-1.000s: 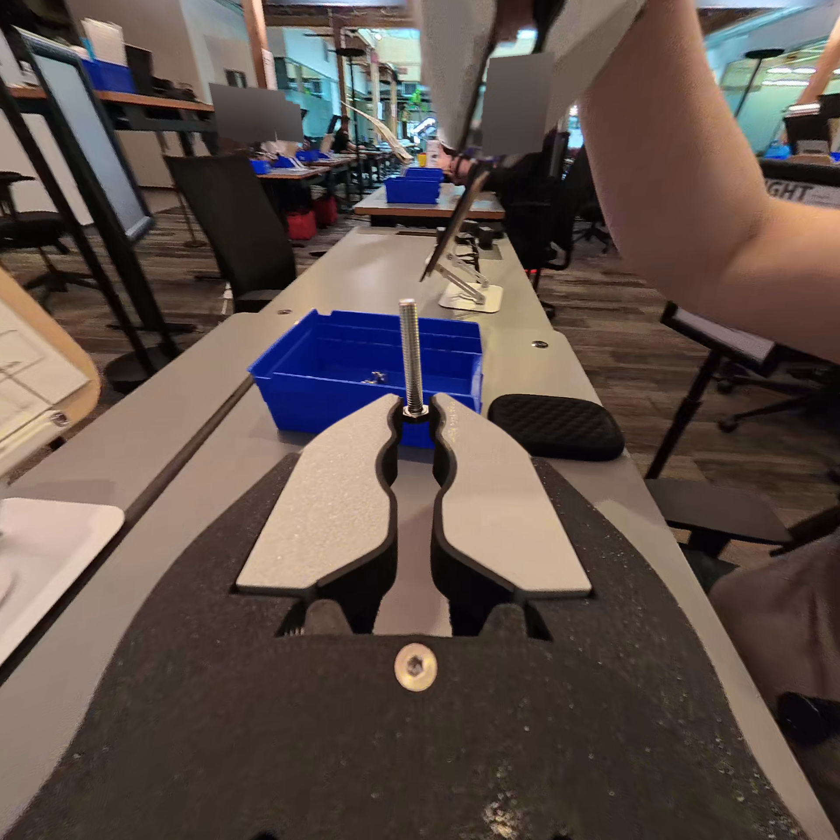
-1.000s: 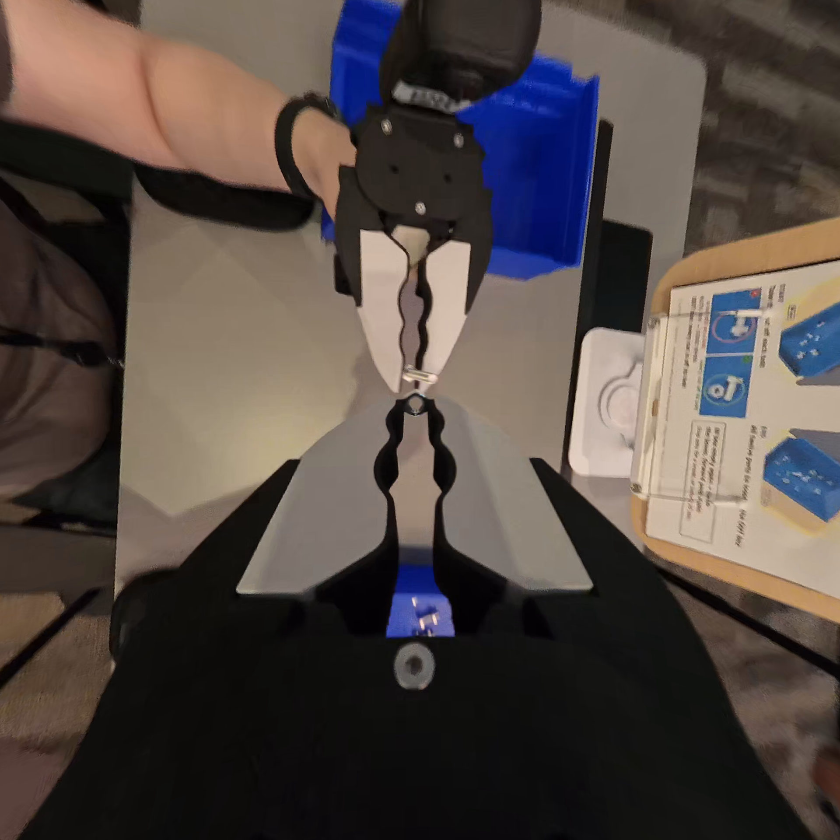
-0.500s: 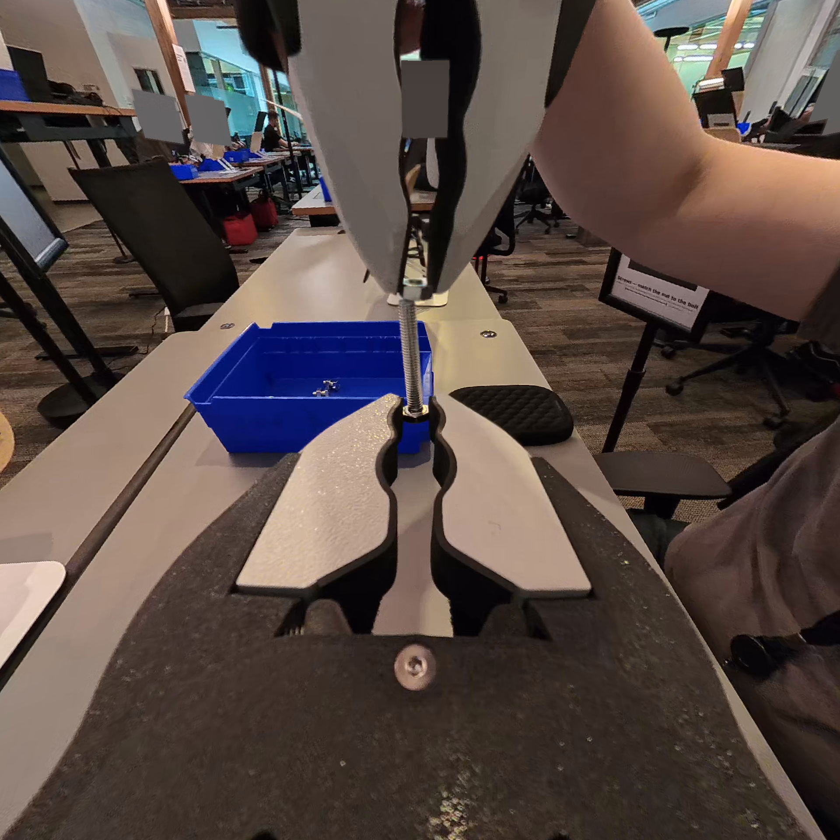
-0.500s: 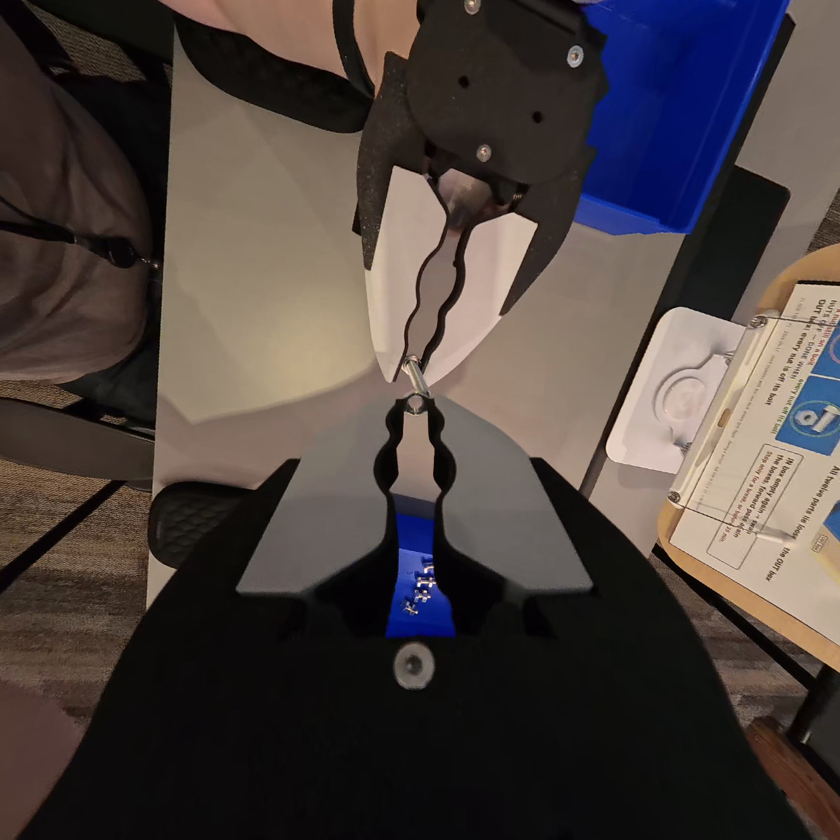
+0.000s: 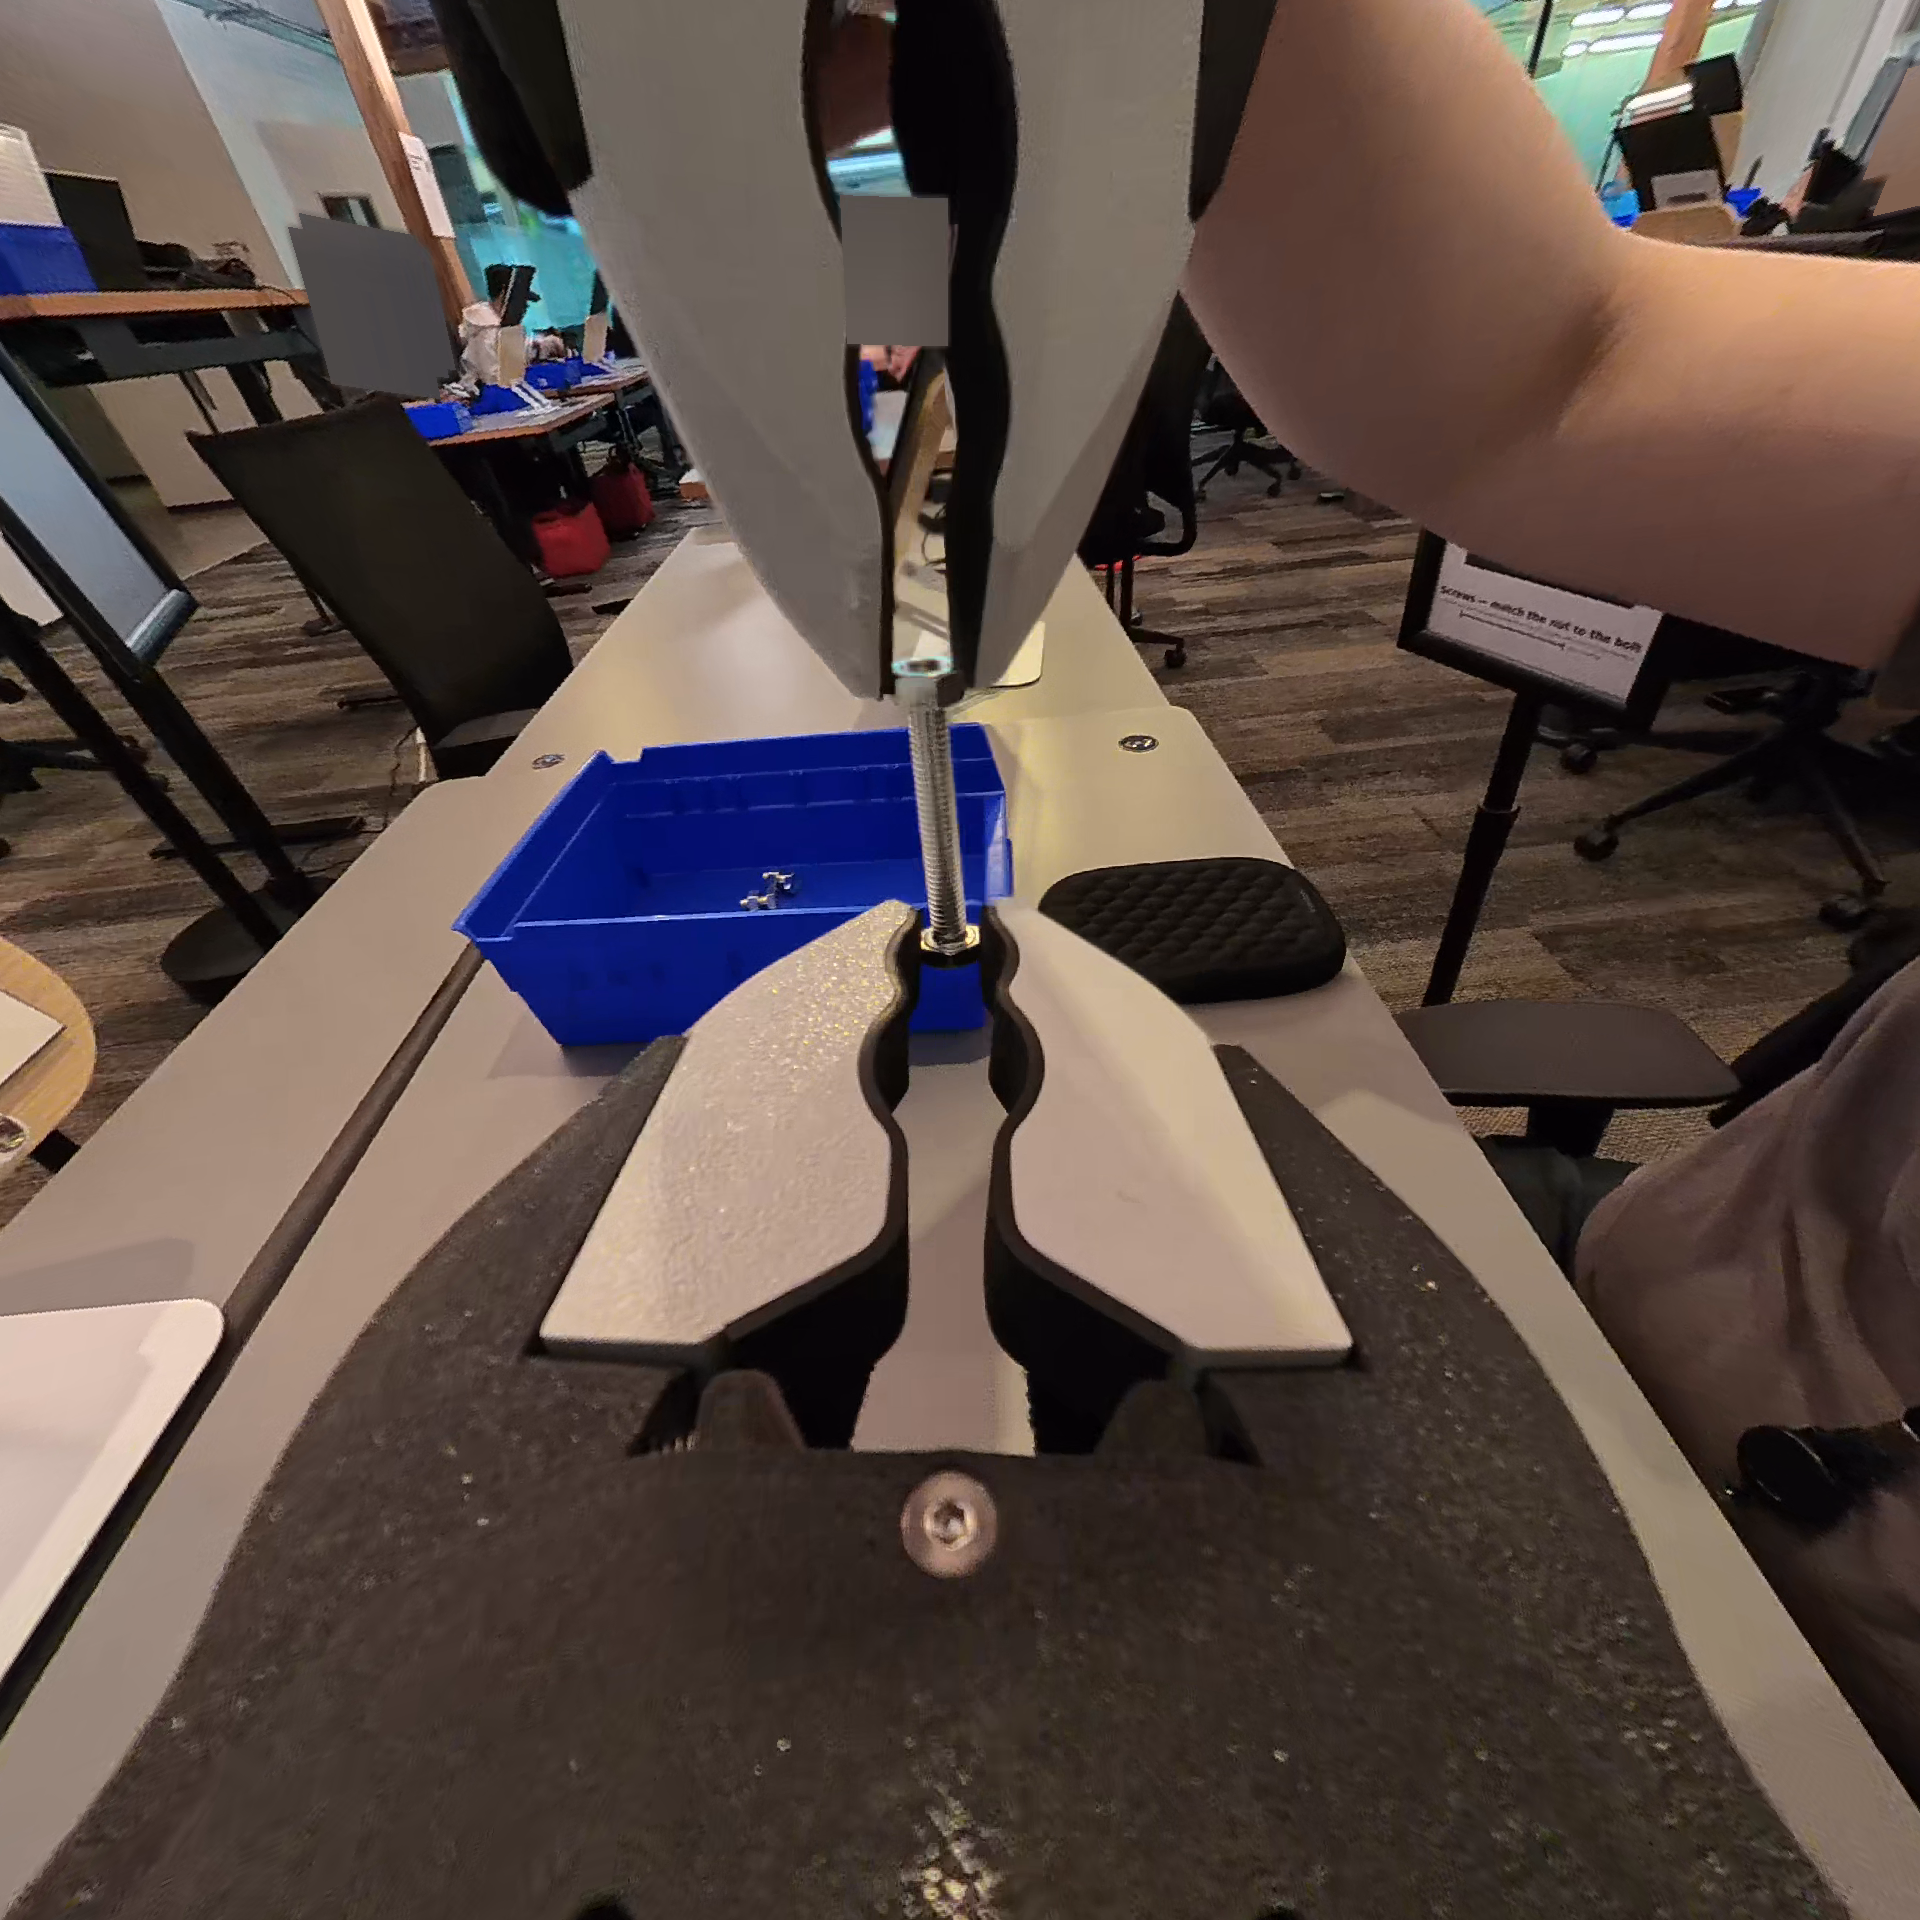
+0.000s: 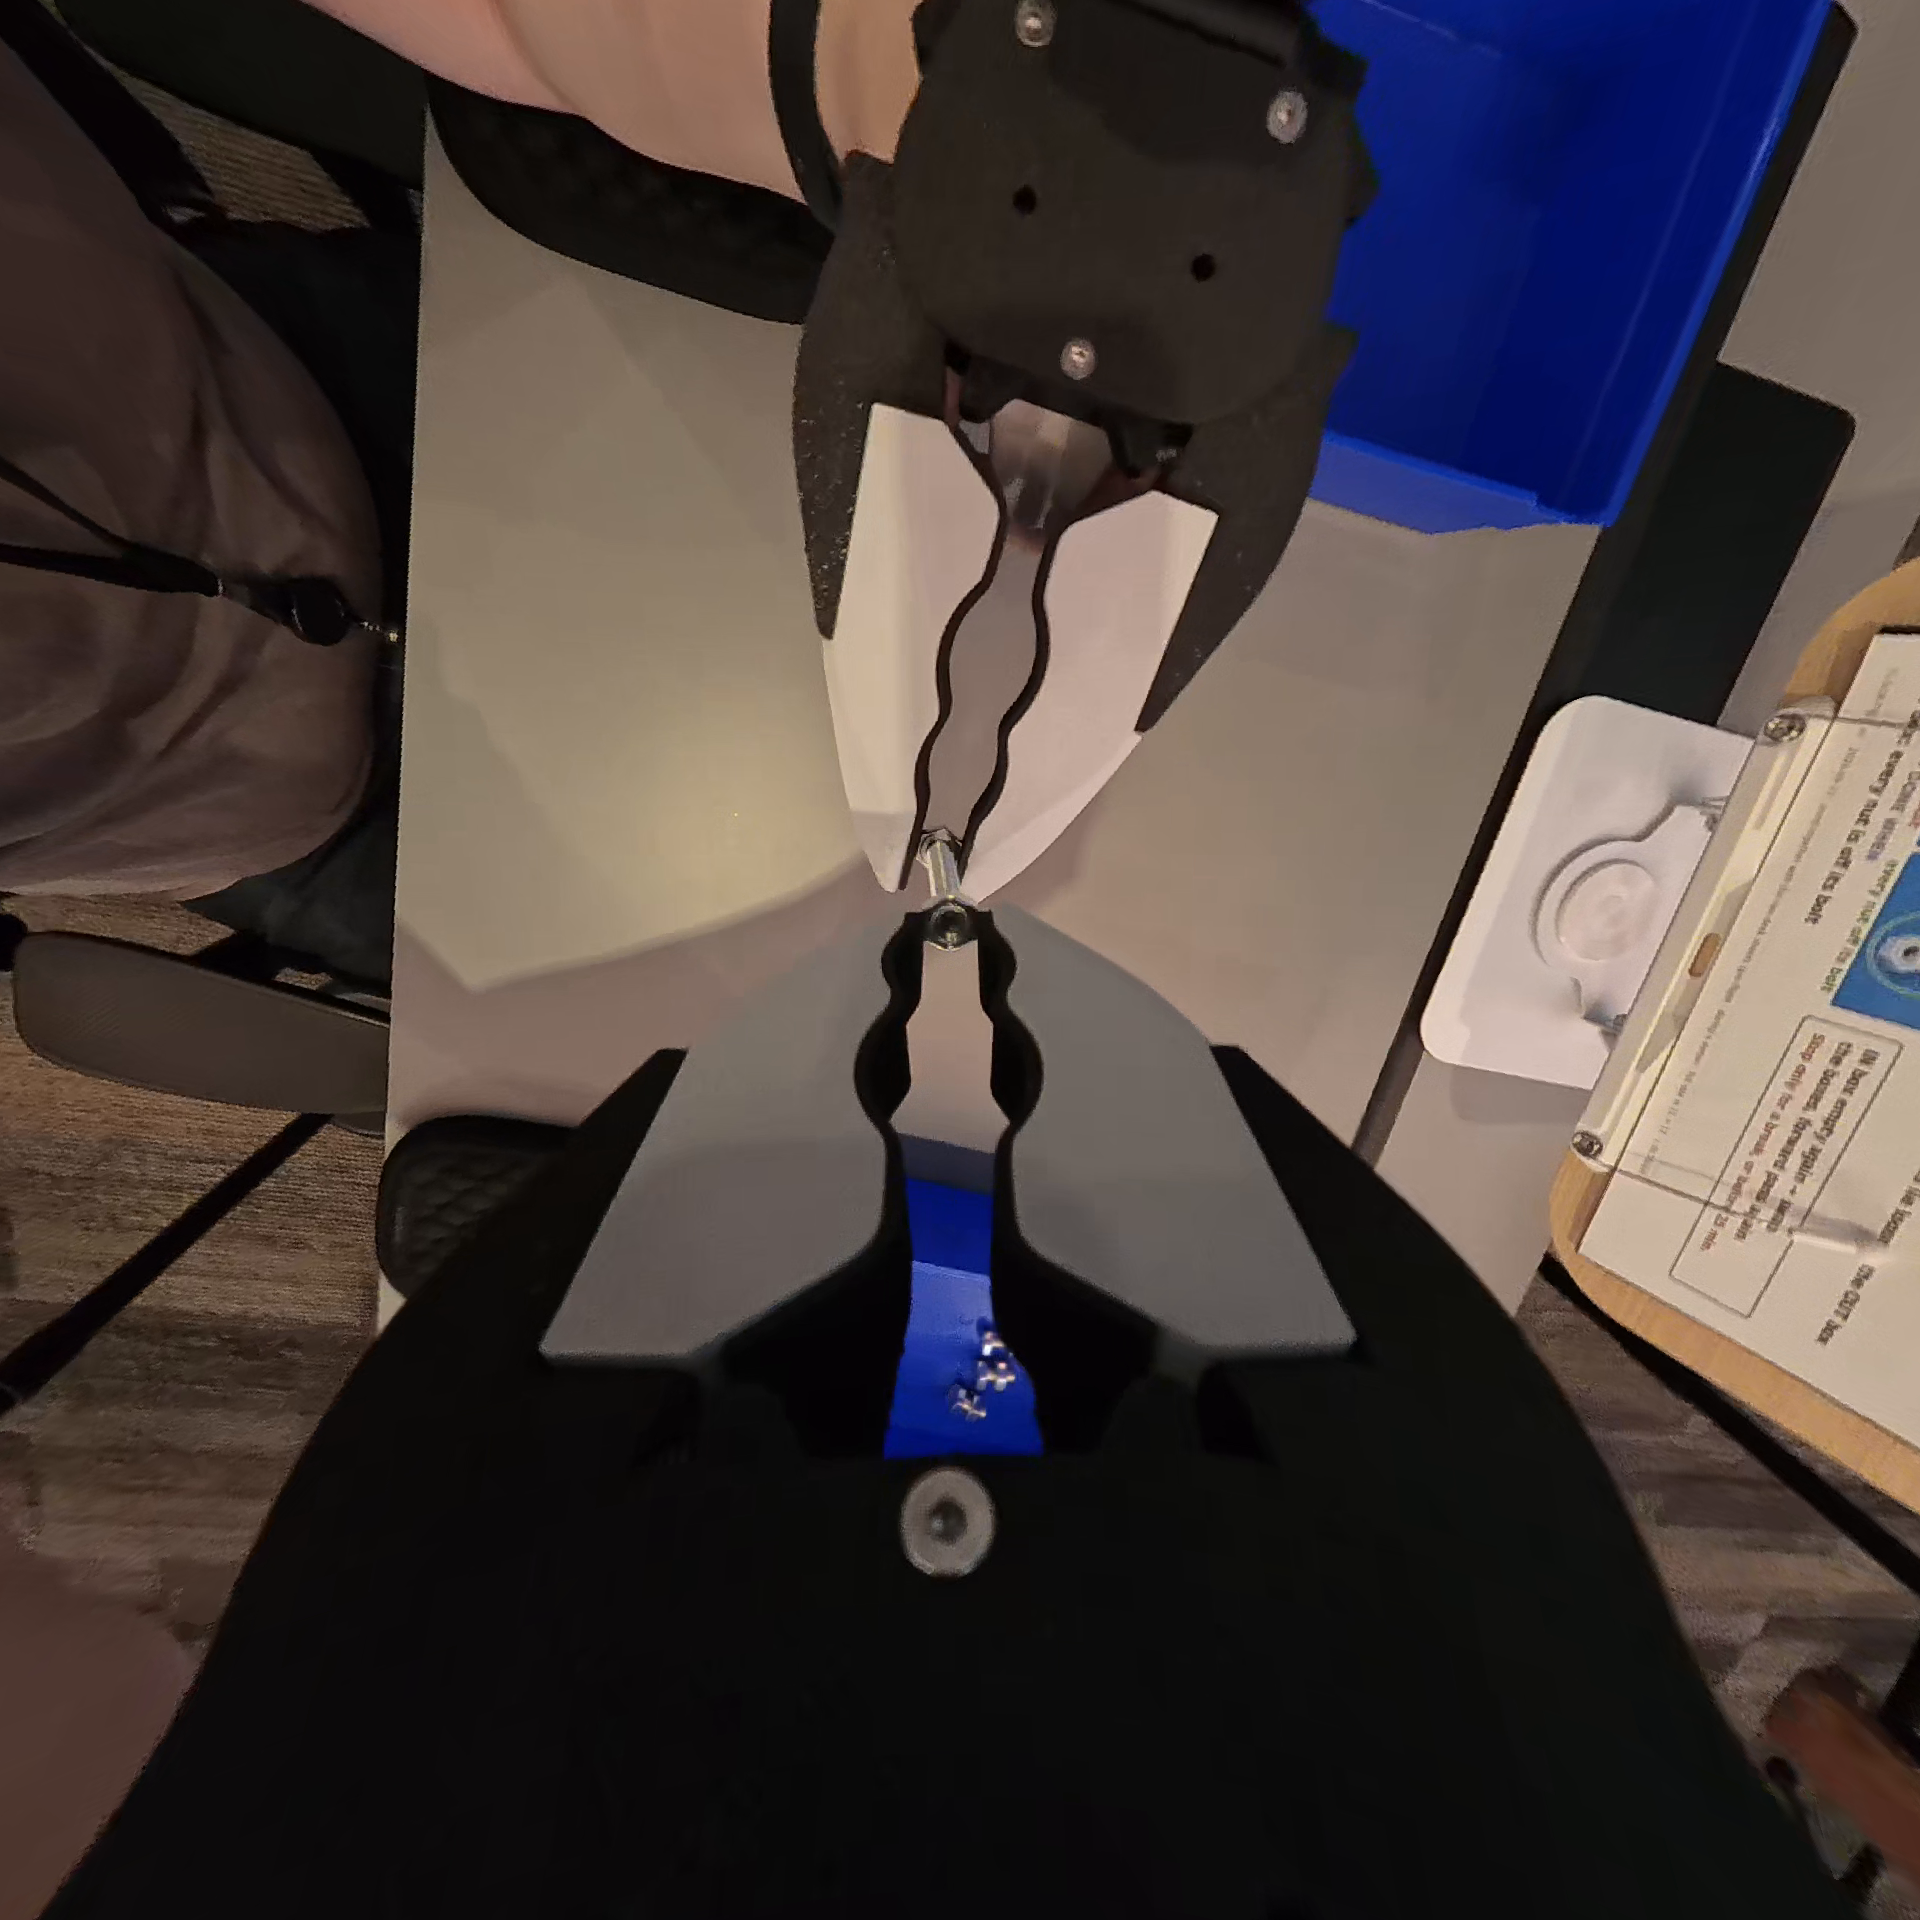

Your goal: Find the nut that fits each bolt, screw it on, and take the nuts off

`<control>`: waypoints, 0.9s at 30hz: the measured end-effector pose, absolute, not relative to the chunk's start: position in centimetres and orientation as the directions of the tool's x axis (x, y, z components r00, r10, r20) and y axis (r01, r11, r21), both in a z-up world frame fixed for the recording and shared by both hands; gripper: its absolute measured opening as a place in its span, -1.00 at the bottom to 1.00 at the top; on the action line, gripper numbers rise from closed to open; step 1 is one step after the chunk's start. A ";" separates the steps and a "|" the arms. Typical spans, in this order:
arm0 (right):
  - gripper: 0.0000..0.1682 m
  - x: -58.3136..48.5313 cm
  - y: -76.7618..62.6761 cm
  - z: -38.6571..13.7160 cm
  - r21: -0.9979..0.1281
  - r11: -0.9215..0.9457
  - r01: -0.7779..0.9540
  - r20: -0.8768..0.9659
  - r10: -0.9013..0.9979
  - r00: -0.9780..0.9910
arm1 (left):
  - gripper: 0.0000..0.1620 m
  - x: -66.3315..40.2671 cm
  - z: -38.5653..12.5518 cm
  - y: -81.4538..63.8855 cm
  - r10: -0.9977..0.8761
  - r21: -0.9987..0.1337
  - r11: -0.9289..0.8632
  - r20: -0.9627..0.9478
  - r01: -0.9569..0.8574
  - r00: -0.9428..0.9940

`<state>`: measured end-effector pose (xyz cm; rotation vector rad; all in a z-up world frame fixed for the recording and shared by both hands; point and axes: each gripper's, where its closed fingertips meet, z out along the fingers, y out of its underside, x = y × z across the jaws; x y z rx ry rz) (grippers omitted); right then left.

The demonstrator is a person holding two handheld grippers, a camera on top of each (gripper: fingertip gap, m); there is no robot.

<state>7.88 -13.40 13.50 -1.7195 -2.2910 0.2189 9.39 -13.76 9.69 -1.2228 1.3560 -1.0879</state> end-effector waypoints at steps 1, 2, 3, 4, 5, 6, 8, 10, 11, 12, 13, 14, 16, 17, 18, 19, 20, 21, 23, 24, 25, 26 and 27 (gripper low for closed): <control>-0.87 7.9 -13.2 13.4 -0.275 0.266 0.924 0.124 0.963 -0.240 | -0.88 9.4 9.6 -13.6 -0.995 -0.986 0.096 -0.096 -0.133 -0.010; -0.87 7.9 -12.9 13.4 -0.273 0.240 0.931 0.130 0.969 -0.211 | -0.88 9.3 9.6 -13.3 -0.995 -0.985 0.097 -0.101 -0.142 0.015; -0.87 7.9 -12.5 13.4 -0.278 0.205 0.938 0.135 0.976 -0.173 | -0.88 9.3 9.6 -12.9 -0.993 -0.984 0.099 -0.106 -0.147 0.044; -0.87 7.8 -12.3 13.5 -0.289 0.164 0.943 0.130 0.983 -0.131 | -0.88 9.2 9.7 -12.7 -0.992 -0.984 0.096 -0.106 -0.151 0.061; -0.87 7.7 -12.1 13.5 -0.304 0.121 0.945 0.115 0.989 -0.090 | -0.88 9.2 9.7 -12.5 -0.992 -0.984 0.090 -0.102 -0.154 0.074; -0.87 7.5 -11.9 13.6 -0.318 0.076 0.945 0.101 0.994 -0.046 | -0.88 9.1 9.7 -12.2 -0.990 -0.984 0.086 -0.102 -0.156 0.096; -0.87 7.4 -11.6 13.6 -0.339 -0.012 0.941 0.066 0.997 0.036 | -0.88 9.0 9.7 -11.9 -0.987 -0.982 0.082 -0.104 -0.168 0.126; -0.87 7.2 -11.3 13.5 -0.348 -0.087 0.933 0.046 0.993 0.110 | -0.88 8.8 9.6 -11.4 -0.976 -0.976 0.097 -0.131 -0.194 0.173; -0.87 7.1 -11.2 13.5 -0.352 -0.122 0.928 0.037 0.989 0.144 | -0.88 8.7 9.6 -11.2 -0.972 -0.973 0.104 -0.143 -0.207 0.187; -0.87 7.0 -11.1 13.5 -0.356 -0.156 0.922 0.030 0.984 0.178 | -0.88 8.6 9.6 -11.1 -0.969 -0.971 0.104 -0.148 -0.217 0.199; -0.87 7.0 -11.0 13.6 -0.360 -0.186 0.914 0.028 0.977 0.210 | -0.88 8.5 9.6 -11.0 -0.964 -0.969 0.105 -0.154 -0.225 0.217; -0.87 6.8 -10.9 13.6 -0.368 -0.214 0.905 0.024 0.971 0.239 | -0.88 8.4 9.7 -10.8 -0.959 -0.967 0.108 -0.162 -0.229 0.233; -0.87 6.6 -10.7 13.8 -0.385 -0.278 0.880 0.003 0.953 0.303 | -0.88 8.2 9.8 -10.5 -0.947 -0.964 0.113 -0.178 -0.240 0.268; -0.87 6.5 -10.6 13.8 -0.389 -0.306 0.869 -0.009 0.944 0.329 | -0.88 8.1 9.8 -10.4 -0.942 -0.962 0.119 -0.188 -0.248 0.279; -0.87 6.4 -10.5 13.8 -0.389 -0.332 0.859 -0.021 0.936 0.352 | -0.88 8.1 9.8 -10.4 -0.938 -0.959 0.120 -0.193 -0.255 0.286; -0.87 6.4 -10.5 13.8 -0.383 -0.355 0.853 -0.032 0.928 0.372 | -0.88 8.1 9.8 -10.3 -0.933 -0.956 0.125 -0.204 -0.265 0.295; -0.87 6.4 -10.5 13.7 -0.377 -0.374 0.847 -0.042 0.921 0.388 | -0.88 8.0 9.7 -10.2 -0.928 -0.952 0.135 -0.219 -0.276 0.301; -0.87 6.5 -10.6 13.7 -0.368 -0.388 0.845 -0.052 0.916 0.398 | -0.88 8.0 9.7 -10.2 -0.923 -0.947 0.143 -0.232 -0.287 0.306; -0.87 6.6 -10.6 13.6 -0.346 -0.401 0.848 -0.049 0.911 0.411 | -0.88 8.0 9.6 -10.4 -0.924 -0.944 0.145 -0.236 -0.295 0.300; -0.87 6.7 -10.6 13.7 -0.342 -0.409 0.846 -0.048 0.907 0.418 | -0.88 8.1 9.7 -10.4 -0.925 -0.947 0.142 -0.231 -0.289 0.301; -0.87 6.6 -10.7 13.8 -0.342 -0.419 0.841 -0.051 0.902 0.429 | -0.88 8.1 9.8 -10.4 -0.926 -0.950 0.140 -0.226 -0.280 0.303; -0.87 6.6 -10.6 13.8 -0.341 -0.430 0.836 -0.054 0.897 0.439 | -0.88 8.1 9.8 -10.4 -0.927 -0.952 0.135 -0.219 -0.273 0.304; -0.87 6.6 -10.6 13.9 -0.341 -0.441 0.831 -0.057 0.891 0.450 | -0.88 8.0 9.9 -10.3 -0.926 -0.954 0.132 -0.216 -0.270 0.309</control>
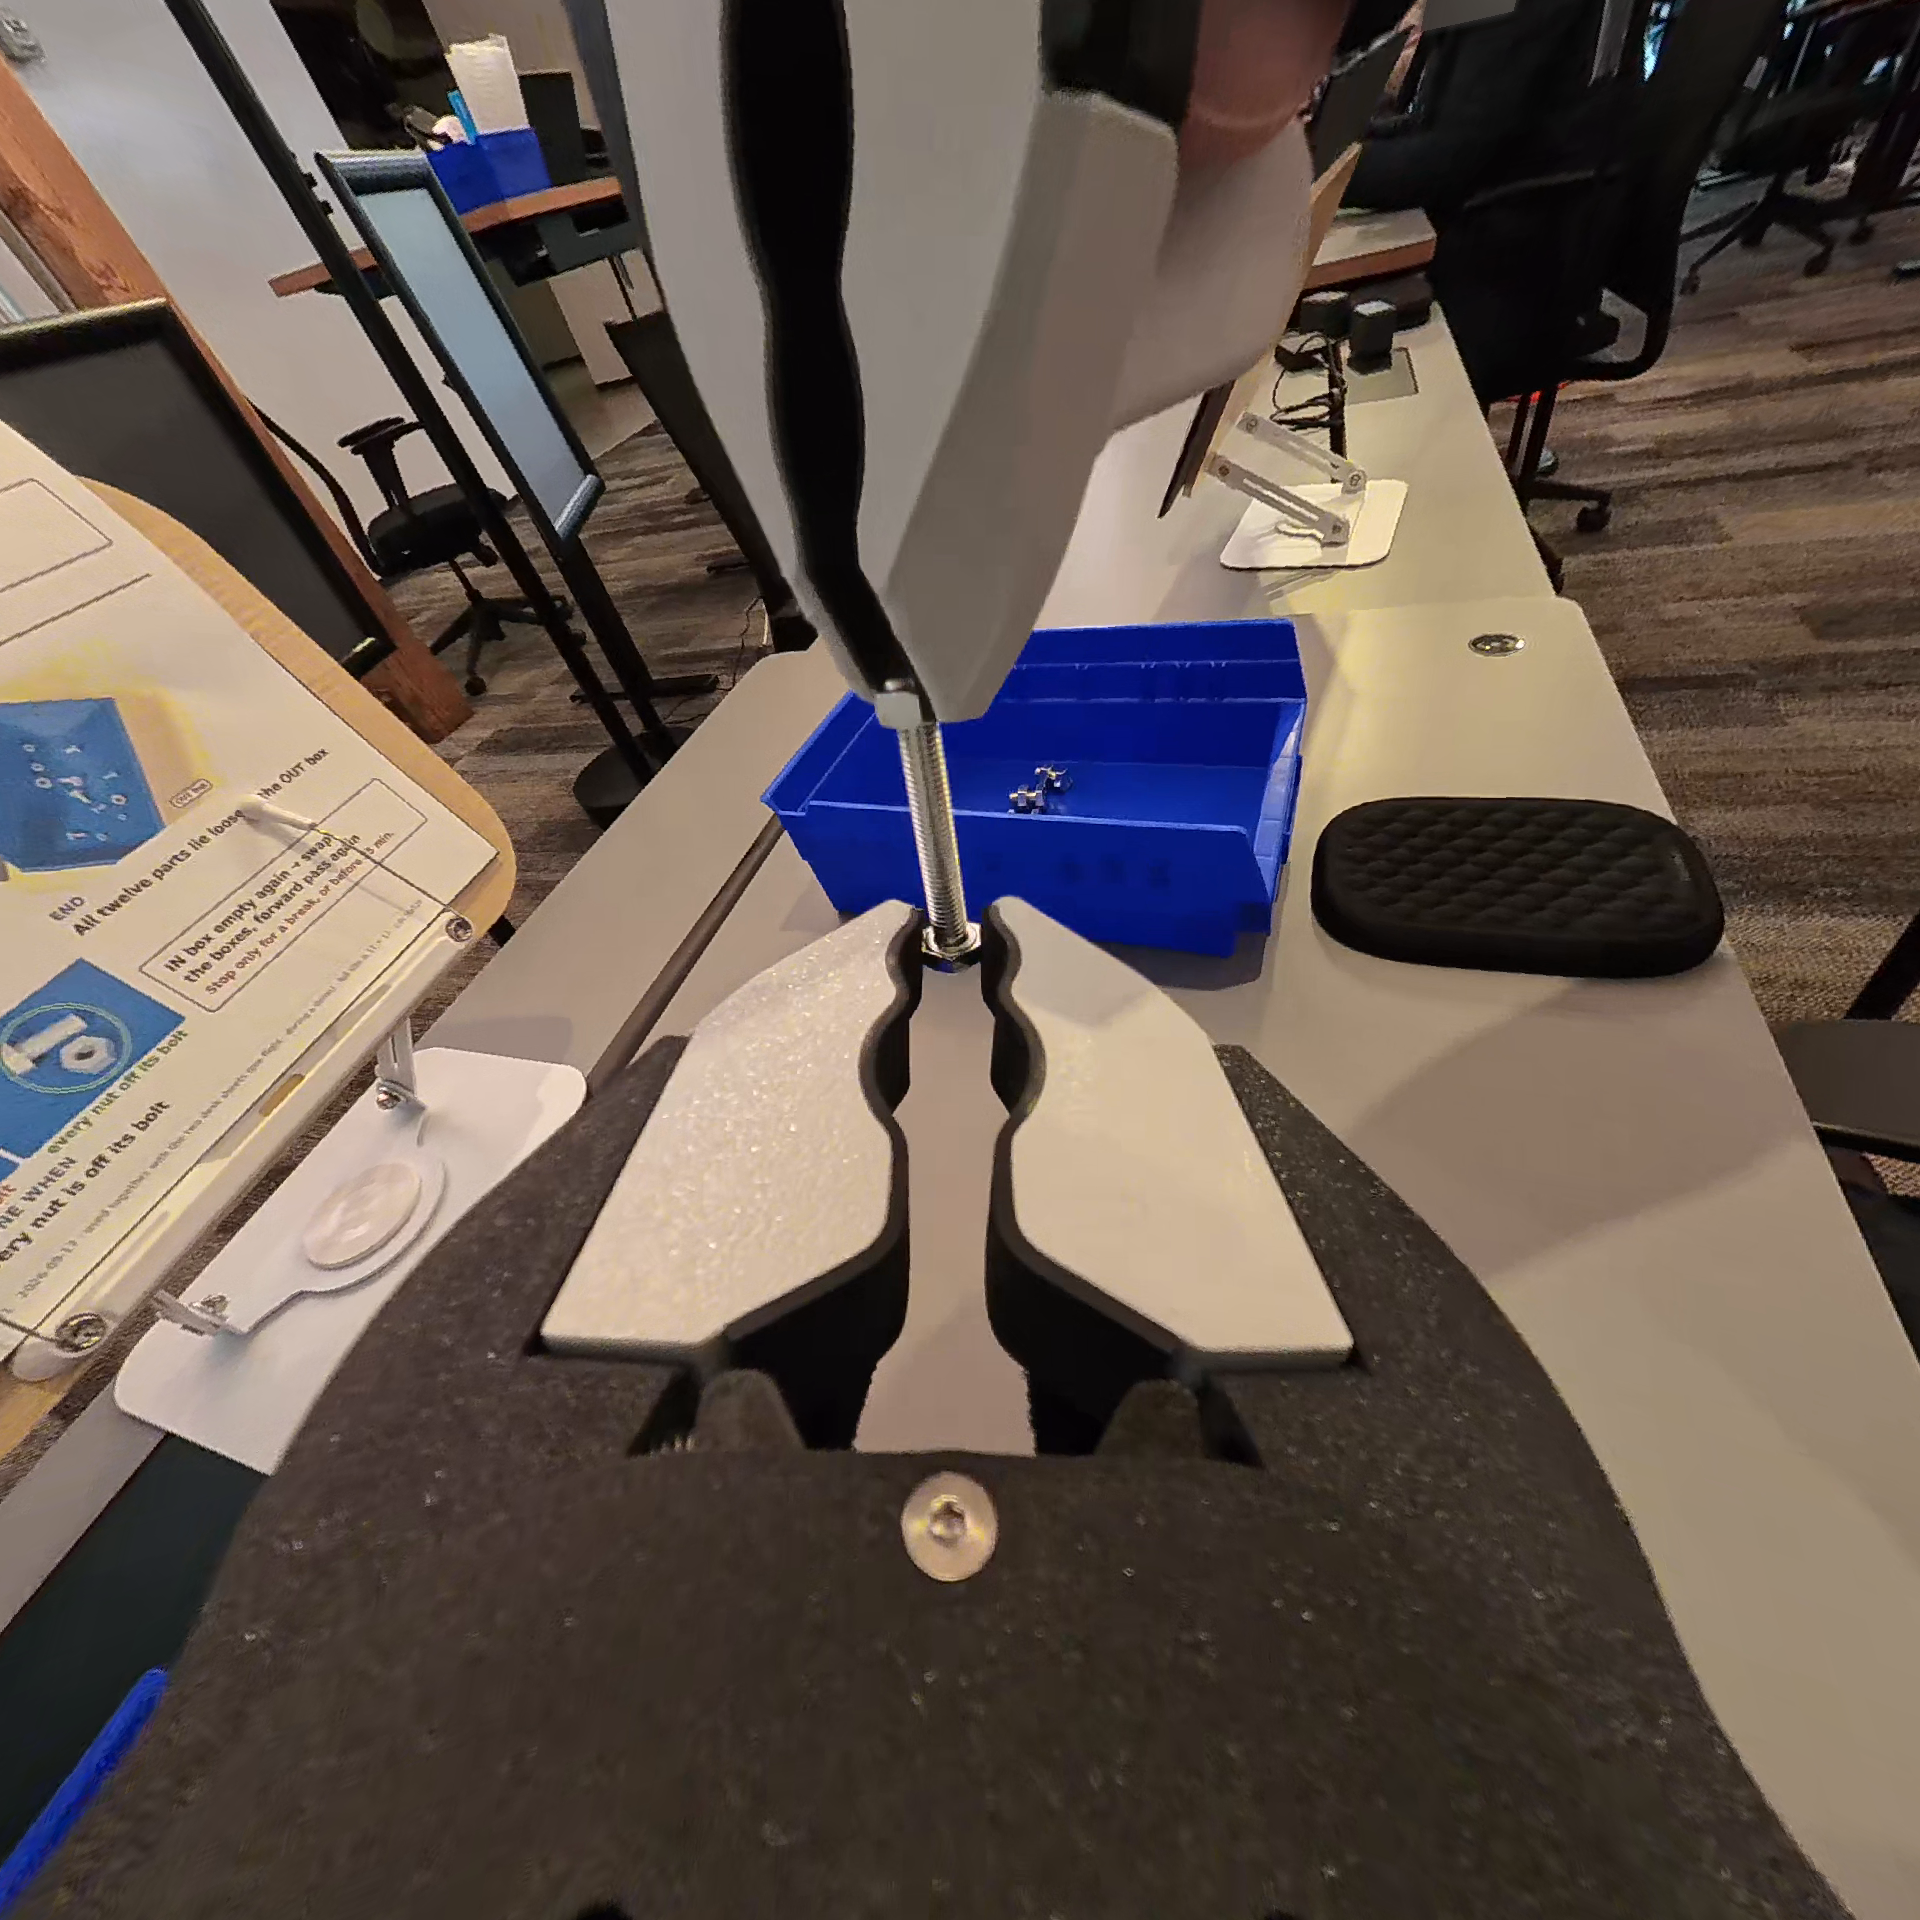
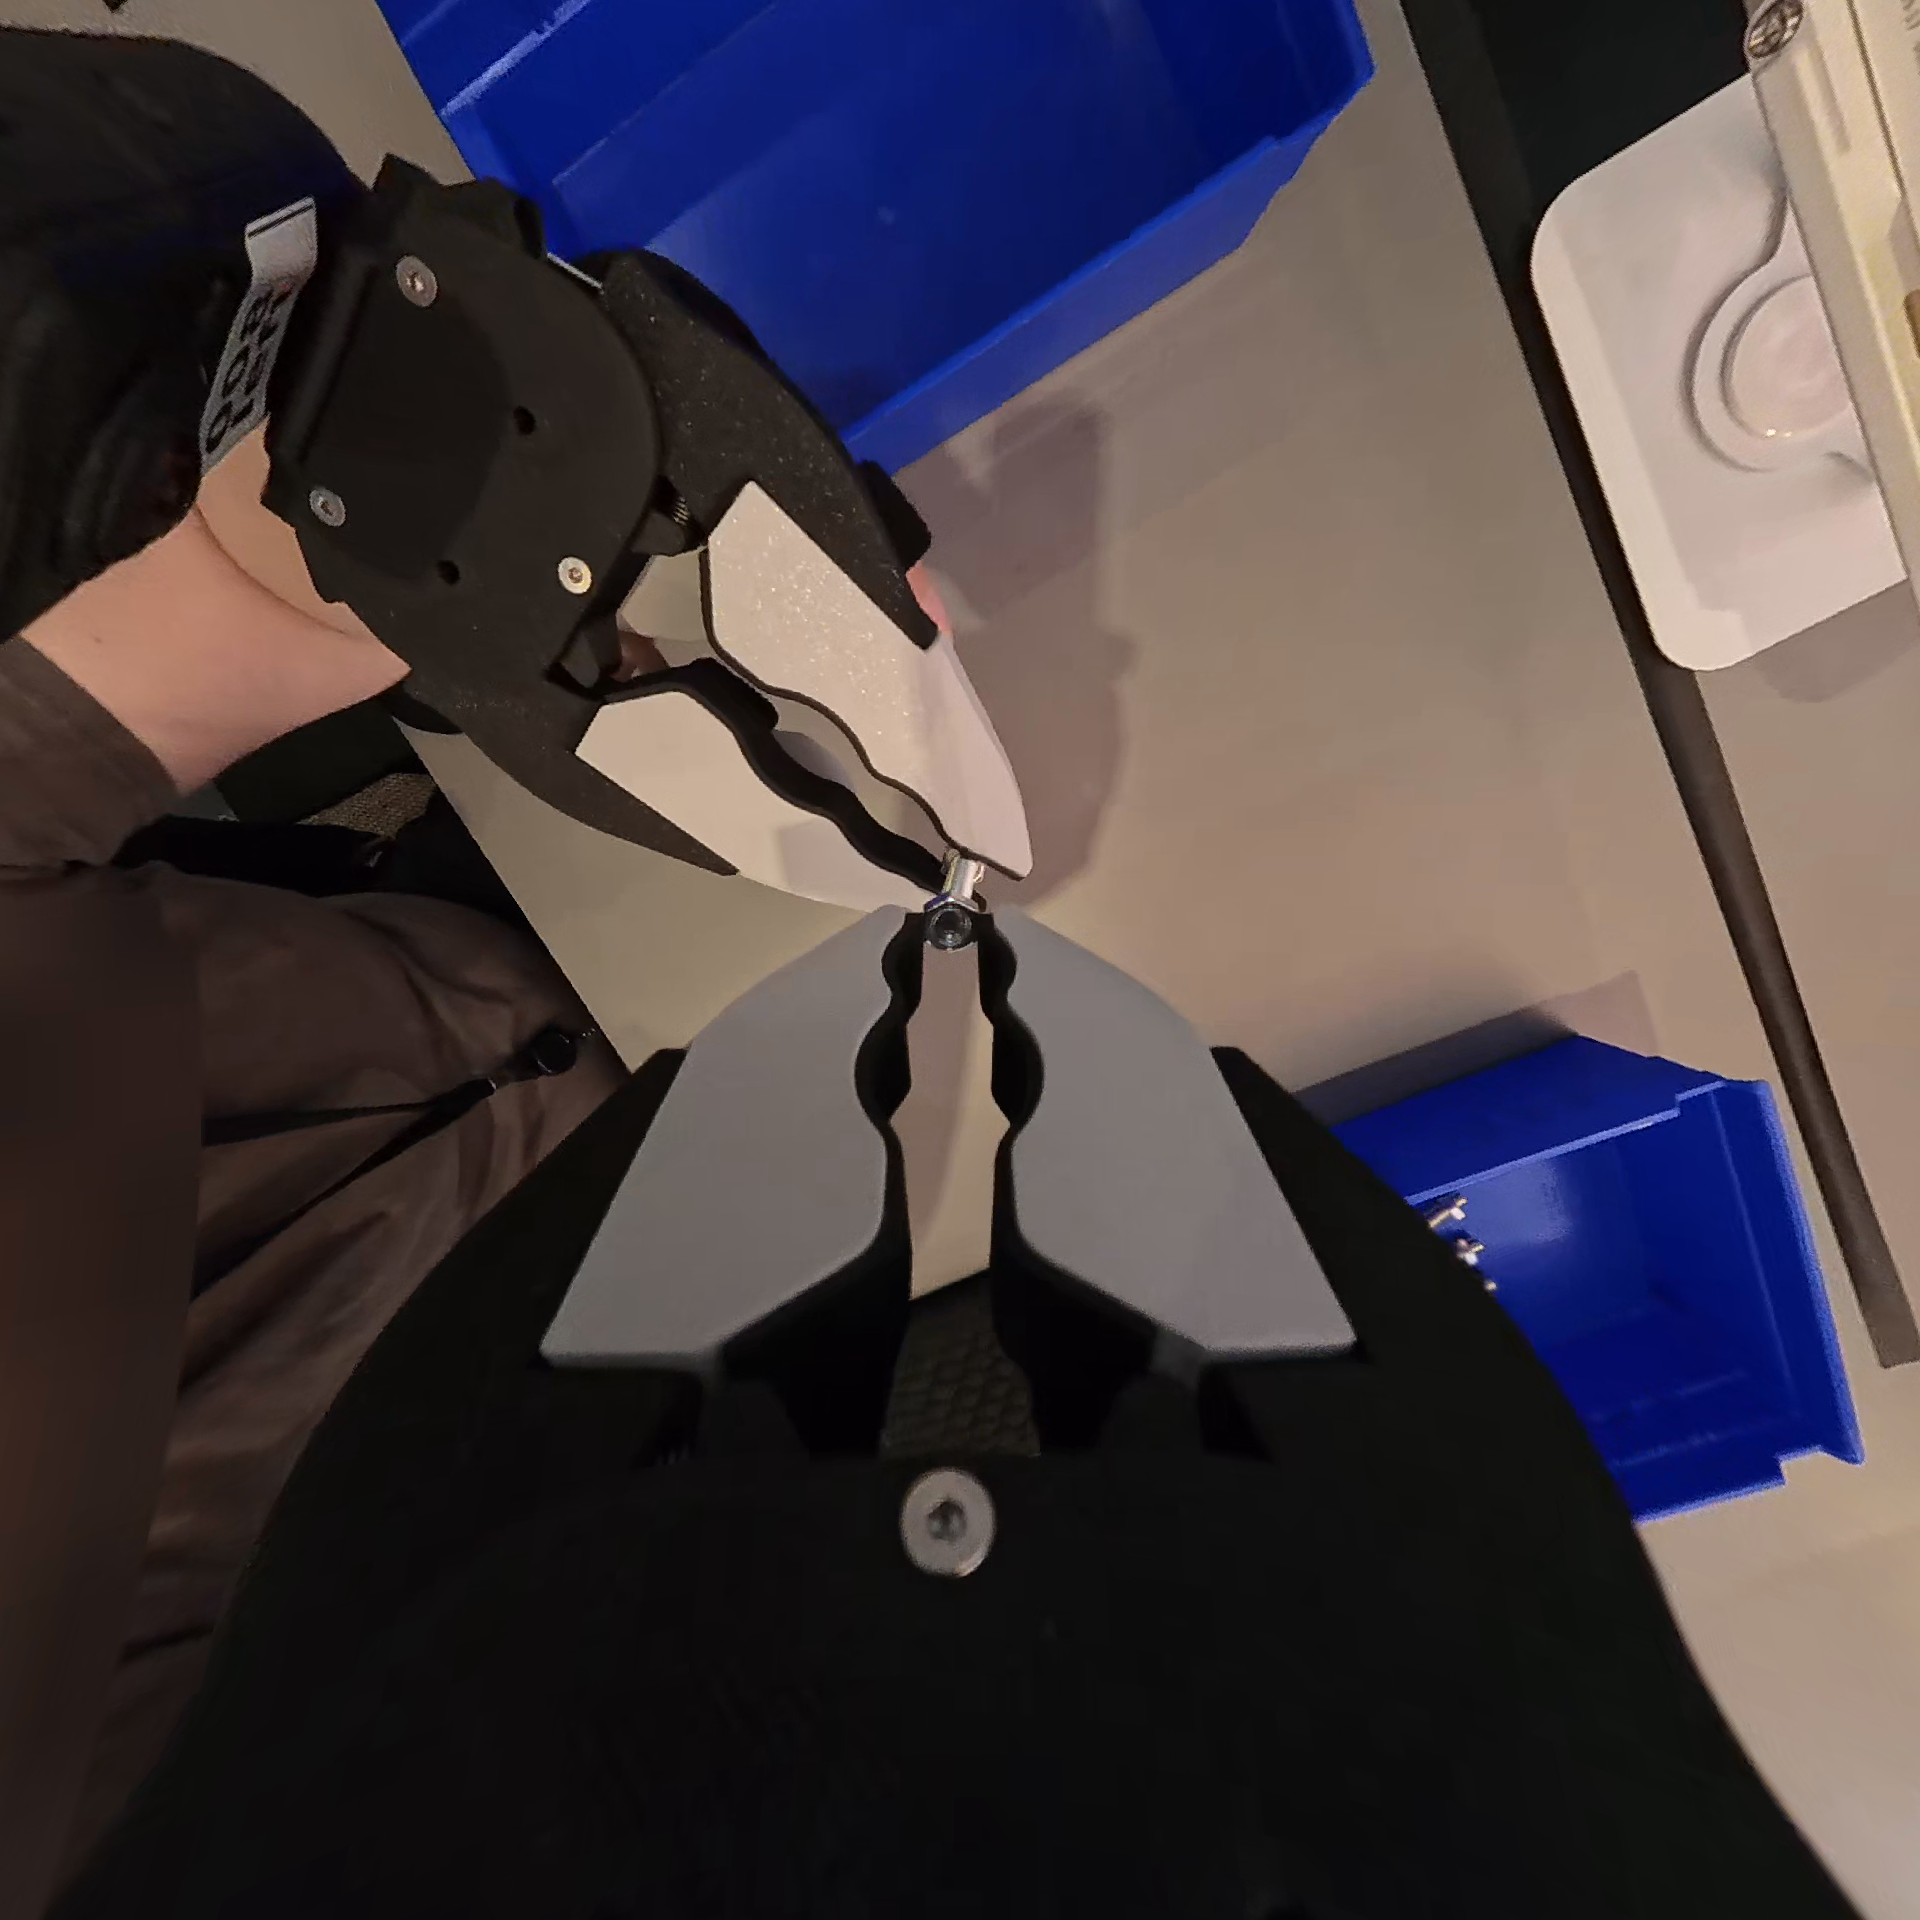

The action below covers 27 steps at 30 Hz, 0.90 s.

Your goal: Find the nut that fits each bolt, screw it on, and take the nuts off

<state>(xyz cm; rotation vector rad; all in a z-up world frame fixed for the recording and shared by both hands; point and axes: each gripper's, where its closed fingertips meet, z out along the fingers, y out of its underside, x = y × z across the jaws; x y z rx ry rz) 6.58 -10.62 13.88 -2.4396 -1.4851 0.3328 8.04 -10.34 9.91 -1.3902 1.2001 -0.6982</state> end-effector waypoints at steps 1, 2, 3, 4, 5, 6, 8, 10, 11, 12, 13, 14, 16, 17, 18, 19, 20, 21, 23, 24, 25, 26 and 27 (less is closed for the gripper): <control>-0.87 6.6 -10.6 13.9 -0.341 -0.450 0.825 -0.061 0.886 0.459 | -0.88 8.0 10.0 -10.3 -0.923 -0.954 0.134 -0.219 -0.270 0.315; -0.87 6.5 -10.5 14.0 -0.342 -0.459 0.820 -0.065 0.882 0.467 | -0.88 8.0 10.0 -10.2 -0.920 -0.952 0.138 -0.226 -0.273 0.320; -0.87 6.5 -10.5 13.9 -0.339 -0.466 0.817 -0.068 0.879 0.473 | -0.88 8.0 10.0 -10.2 -0.917 -0.950 0.142 -0.232 -0.279 0.325; -0.87 6.5 -10.5 13.9 -0.337 -0.470 0.816 -0.067 0.877 0.477 | -0.88 8.0 9.9 -10.2 -0.914 -0.948 0.144 -0.238 -0.284 0.329; -0.87 6.5 -10.5 13.9 -0.335 -0.470 0.817 -0.064 0.876 0.478 | -0.88 8.0 9.9 -10.2 -0.911 -0.947 0.148 -0.243 -0.286 0.334; -0.87 6.5 -10.5 13.9 -0.333 -0.466 0.820 -0.059 0.878 0.475 | -0.88 8.0 10.0 -10.2 -0.911 -0.947 0.149 -0.244 -0.285 0.333; -0.87 6.5 -10.6 14.0 -0.332 -0.448 0.830 -0.042 0.886 0.461 | -0.88 8.0 10.0 -10.3 -0.917 -0.951 0.141 -0.230 -0.274 0.326; -0.87 6.5 -10.6 14.1 -0.331 -0.425 0.843 -0.025 0.897 0.442 | -0.88 8.0 10.1 -10.4 -0.925 -0.956 0.129 -0.211 -0.262 0.315; -0.87 6.5 -10.7 14.0 -0.324 -0.410 0.853 -0.015 0.903 0.429 | -0.88 8.0 10.1 -10.5 -0.930 -0.958 0.124 -0.203 -0.259 0.306; -0.87 6.6 -10.8 14.0 -0.314 -0.393 0.864 -0.007 0.911 0.412 | -0.88 8.0 10.0 -10.6 -0.935 -0.959 0.119 -0.195 -0.256 0.296; -0.87 6.7 -10.9 14.0 -0.301 -0.373 0.878 0.001 0.920 0.391 | -0.88 8.1 10.0 -10.8 -0.939 -0.959 0.117 -0.191 -0.257 0.285; -0.87 6.8 -11.0 13.9 -0.285 -0.357 0.890 0.010 0.927 0.375 | -0.88 8.1 9.9 -10.9 -0.941 -0.958 0.120 -0.194 -0.261 0.278; -0.87 7.1 -11.5 13.7 -0.249 -0.311 0.917 0.006 0.947 0.322 | -0.88 8.4 9.8 -11.3 -0.944 -0.952 0.134 -0.207 -0.275 0.256; -0.87 7.2 -11.8 13.6 -0.226 -0.266 0.937 0.012 0.961 0.275 | -0.88 8.5 9.6 -11.6 -0.948 -0.948 0.146 -0.216 -0.284 0.235; -0.87 7.5 -12.1 13.4 -0.197 -0.208 0.958 0.023 0.976 0.217 | -0.88 8.7 9.5 -11.8 -0.948 -0.943 0.155 -0.226 -0.295 0.226; -0.86 7.8 -12.3 13.2 -0.170 -0.152 0.974 0.034 0.987 0.160 | -0.88 8.9 9.3 -12.1 -0.950 -0.939 0.164 -0.233 -0.303 0.208; -0.86 8.0 -12.6 13.1 -0.151 -0.108 0.983 0.035 0.993 0.114 | -0.88 9.1 9.1 -12.5 -0.956 -0.936 0.169 -0.231 -0.308 0.180; -0.87 8.1 -13.0 12.9 -0.139 -0.076 0.987 0.028 0.996 0.081 | -0.88 9.2 9.0 -12.8 -0.960 -0.936 0.167 -0.226 -0.310 0.166; -0.87 8.3 -13.2 12.8 -0.131 -0.040 0.991 0.024 0.999 0.043 | -0.88 9.4 8.9 -13.1 -0.966 -0.938 0.162 -0.213 -0.306 0.143; -0.87 8.3 -13.2 12.8 -0.131 -0.029 0.991 0.024 0.999 0.033 | -0.88 9.5 8.8 -13.2 -0.970 -0.940 0.154 -0.202 -0.303 0.133; -0.87 8.3 -13.2 12.8 -0.133 -0.026 0.991 0.027 0.999 0.029 | -0.88 9.5 8.9 -13.3 -0.973 -0.942 0.147 -0.193 -0.301 0.130; -0.87 8.3 -13.2 12.9 -0.139 -0.029 0.990 0.030 0.999 0.034 | -0.88 9.4 8.9 -13.2 -0.973 -0.944 0.142 -0.189 -0.299 0.133; -0.87 8.2 -13.1 12.9 -0.143 -0.043 0.989 0.032 0.998 0.048 | -0.88 9.4 8.9 -13.2 -0.974 -0.944 0.135 -0.183 -0.300 0.136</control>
